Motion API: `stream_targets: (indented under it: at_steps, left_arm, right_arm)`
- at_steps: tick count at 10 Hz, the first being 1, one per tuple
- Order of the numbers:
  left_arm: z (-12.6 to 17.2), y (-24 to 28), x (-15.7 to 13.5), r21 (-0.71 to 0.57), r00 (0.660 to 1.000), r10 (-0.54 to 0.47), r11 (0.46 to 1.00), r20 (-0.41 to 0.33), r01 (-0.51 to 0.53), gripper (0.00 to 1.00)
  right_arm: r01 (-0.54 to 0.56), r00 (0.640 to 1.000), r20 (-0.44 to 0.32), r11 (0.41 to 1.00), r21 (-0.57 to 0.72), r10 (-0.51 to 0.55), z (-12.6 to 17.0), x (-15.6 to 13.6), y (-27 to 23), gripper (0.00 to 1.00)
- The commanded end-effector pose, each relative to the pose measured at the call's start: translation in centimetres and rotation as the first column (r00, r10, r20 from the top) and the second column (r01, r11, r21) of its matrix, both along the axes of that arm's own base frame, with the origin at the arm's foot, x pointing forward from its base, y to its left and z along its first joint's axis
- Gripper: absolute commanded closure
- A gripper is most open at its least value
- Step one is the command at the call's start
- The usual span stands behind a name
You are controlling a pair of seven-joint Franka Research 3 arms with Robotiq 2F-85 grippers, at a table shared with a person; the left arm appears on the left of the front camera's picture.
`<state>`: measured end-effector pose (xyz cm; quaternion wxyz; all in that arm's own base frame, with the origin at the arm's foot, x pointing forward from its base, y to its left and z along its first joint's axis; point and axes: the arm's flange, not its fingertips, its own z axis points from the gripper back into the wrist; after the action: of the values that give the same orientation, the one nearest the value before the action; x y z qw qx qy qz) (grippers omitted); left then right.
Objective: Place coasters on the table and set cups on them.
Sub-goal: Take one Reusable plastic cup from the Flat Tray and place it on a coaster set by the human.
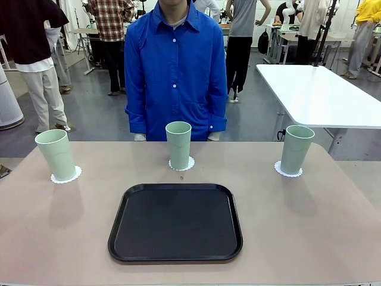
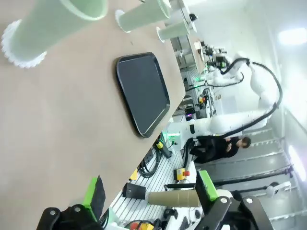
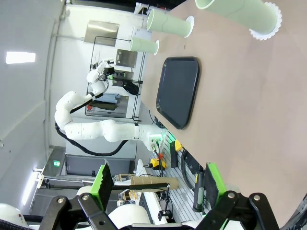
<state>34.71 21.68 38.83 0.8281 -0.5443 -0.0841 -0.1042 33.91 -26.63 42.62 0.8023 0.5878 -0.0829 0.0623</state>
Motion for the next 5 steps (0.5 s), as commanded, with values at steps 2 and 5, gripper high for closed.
stream_targets:
  at_steps: [2,5]
  left_arm:
    - [-0.4,1.4,0.7,-0.047,0.999,0.036,0.998,0.012,-0.035,0.00]
    - [0.7,1.1,0.6,-0.047,0.998,0.034,0.998,0.058,-0.032,0.00]
  right_arm:
    - [-0.002,1.000,-0.010,1.000,-0.003,0.002,0.2,-0.1,0.1,0.00]
    - [-0.002,1.000,-0.010,1.000,-0.003,0.002,0.2,-0.1,0.1,0.00]
